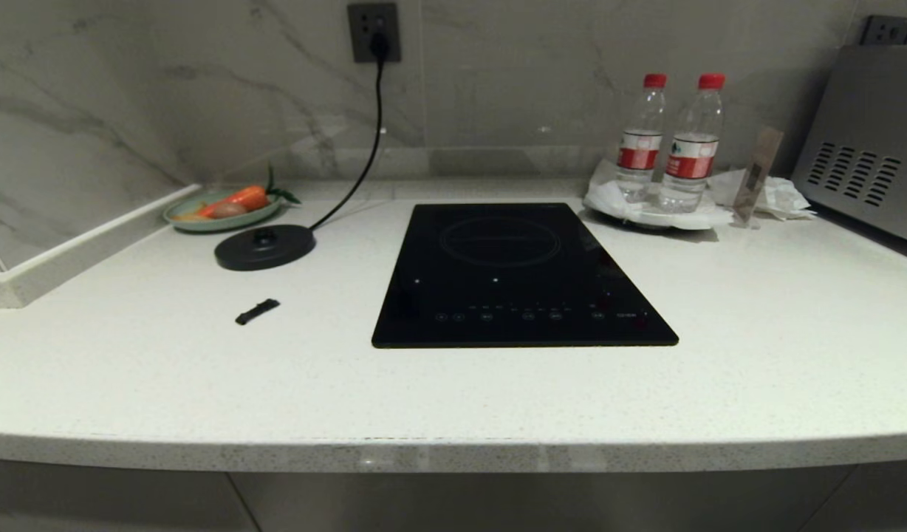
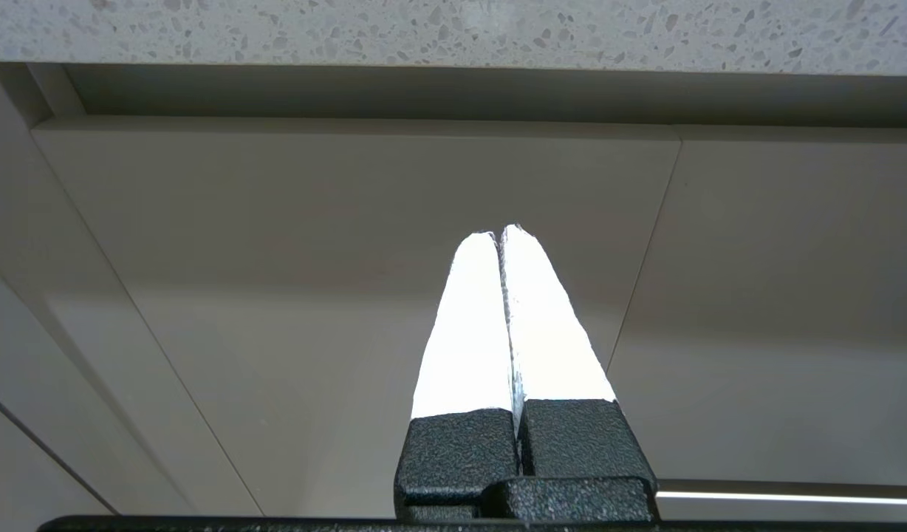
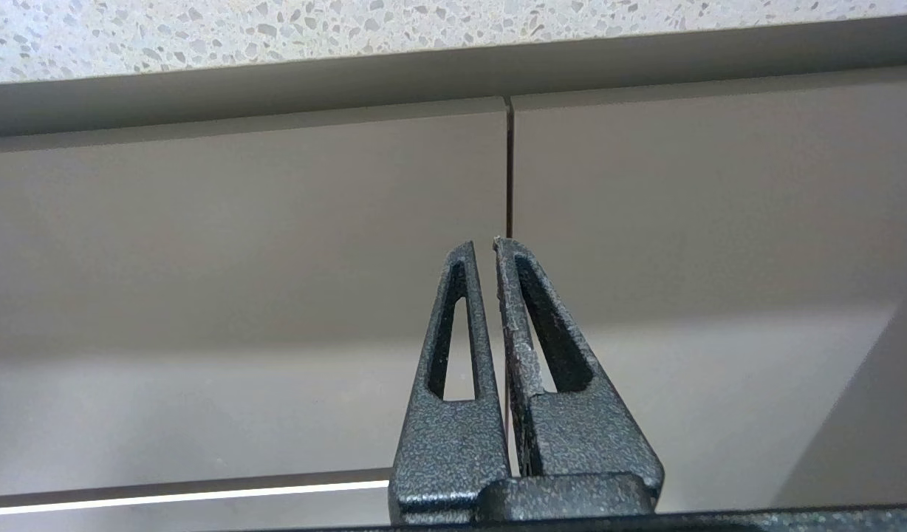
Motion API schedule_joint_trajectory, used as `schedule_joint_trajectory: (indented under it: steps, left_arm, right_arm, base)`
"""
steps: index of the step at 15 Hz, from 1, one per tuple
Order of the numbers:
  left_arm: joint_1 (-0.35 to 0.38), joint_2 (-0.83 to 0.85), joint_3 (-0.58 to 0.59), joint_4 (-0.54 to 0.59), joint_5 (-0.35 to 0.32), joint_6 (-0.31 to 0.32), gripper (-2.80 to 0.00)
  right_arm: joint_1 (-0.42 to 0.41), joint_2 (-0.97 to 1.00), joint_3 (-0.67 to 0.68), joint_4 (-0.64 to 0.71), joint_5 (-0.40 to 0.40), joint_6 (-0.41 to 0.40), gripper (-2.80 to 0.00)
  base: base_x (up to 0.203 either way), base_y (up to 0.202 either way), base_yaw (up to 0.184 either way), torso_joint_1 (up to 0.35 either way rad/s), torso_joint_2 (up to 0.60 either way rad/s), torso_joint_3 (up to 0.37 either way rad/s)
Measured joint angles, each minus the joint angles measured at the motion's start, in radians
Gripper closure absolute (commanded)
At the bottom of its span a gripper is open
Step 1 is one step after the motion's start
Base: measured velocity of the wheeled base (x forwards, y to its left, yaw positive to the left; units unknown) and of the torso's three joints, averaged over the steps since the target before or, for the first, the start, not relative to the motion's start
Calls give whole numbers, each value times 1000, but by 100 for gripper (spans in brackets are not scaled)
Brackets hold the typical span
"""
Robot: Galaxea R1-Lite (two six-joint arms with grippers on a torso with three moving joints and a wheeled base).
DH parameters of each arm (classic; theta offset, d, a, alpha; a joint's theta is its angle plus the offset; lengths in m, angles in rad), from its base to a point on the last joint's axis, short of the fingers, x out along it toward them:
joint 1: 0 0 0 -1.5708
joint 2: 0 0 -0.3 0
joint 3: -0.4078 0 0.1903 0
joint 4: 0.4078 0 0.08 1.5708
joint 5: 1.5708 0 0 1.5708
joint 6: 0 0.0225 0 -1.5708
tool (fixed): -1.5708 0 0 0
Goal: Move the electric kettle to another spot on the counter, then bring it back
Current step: Grab the kettle
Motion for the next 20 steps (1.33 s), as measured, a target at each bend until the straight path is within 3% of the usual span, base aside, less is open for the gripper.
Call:
schedule_joint_trajectory:
  steps: [16, 20]
  left_arm:
    - [0, 0, 0, 0, 0, 0, 0]
    - [0, 0, 0, 1, 0, 0, 0]
  right_arm:
    - [-1, 0, 12, -44, 2, -6, 0]
    - [-1, 0, 12, -44, 2, -5, 0]
  base:
    - [0, 0, 0, 0, 0, 0]
    - [0, 0, 0, 20, -302, -289]
